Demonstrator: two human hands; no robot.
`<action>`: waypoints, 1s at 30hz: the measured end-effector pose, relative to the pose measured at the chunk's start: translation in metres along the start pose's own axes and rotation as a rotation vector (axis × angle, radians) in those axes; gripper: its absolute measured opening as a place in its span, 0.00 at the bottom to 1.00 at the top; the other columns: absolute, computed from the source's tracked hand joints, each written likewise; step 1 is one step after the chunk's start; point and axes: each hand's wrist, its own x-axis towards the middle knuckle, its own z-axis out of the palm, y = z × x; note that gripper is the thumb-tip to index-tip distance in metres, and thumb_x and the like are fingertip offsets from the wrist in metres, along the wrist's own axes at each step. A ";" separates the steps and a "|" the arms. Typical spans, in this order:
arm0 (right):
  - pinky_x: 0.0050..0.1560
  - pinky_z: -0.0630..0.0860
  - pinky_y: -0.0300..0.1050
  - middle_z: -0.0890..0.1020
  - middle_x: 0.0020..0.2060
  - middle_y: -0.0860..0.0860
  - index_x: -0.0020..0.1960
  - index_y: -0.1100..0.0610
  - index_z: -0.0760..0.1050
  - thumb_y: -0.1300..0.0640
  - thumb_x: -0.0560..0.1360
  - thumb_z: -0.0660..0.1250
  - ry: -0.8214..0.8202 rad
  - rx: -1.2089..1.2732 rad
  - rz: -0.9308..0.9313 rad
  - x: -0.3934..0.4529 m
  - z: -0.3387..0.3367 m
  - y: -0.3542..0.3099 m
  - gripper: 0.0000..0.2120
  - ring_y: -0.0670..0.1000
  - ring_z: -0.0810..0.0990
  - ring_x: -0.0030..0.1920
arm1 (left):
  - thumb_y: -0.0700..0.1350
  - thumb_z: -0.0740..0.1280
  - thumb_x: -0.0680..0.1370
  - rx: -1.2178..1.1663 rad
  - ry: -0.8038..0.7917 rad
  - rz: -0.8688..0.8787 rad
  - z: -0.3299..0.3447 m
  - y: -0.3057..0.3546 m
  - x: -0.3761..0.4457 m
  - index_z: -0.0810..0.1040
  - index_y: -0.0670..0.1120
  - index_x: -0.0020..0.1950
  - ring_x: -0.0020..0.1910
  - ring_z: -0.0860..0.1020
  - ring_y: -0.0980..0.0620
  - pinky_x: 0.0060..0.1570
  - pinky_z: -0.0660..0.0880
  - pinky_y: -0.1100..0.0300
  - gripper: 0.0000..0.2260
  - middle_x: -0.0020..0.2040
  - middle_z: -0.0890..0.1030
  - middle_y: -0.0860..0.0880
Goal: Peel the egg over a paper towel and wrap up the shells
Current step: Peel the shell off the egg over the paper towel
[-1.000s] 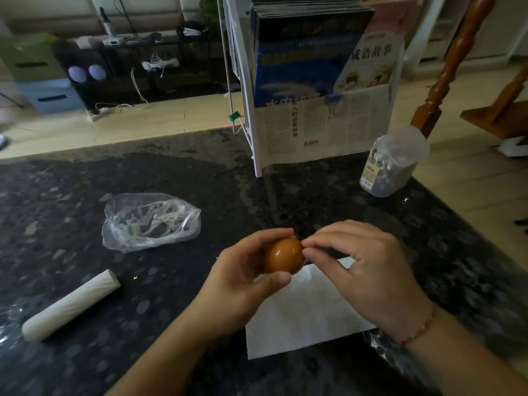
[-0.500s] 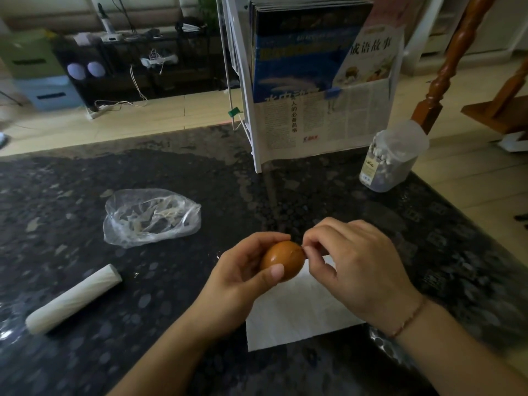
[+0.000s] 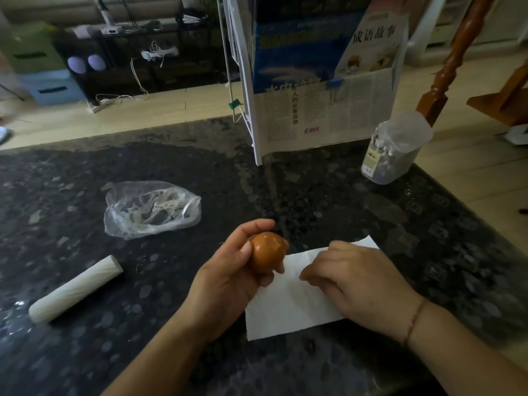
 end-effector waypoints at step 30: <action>0.28 0.76 0.47 0.86 0.40 0.49 0.50 0.57 0.84 0.55 0.77 0.67 0.423 -0.156 -0.399 0.005 -0.015 -0.010 0.08 0.51 0.84 0.35 | 0.64 0.58 0.79 0.477 -0.001 -0.180 0.016 0.004 0.004 0.77 0.40 0.45 0.23 0.66 0.53 0.23 0.63 0.64 0.27 0.32 0.75 0.42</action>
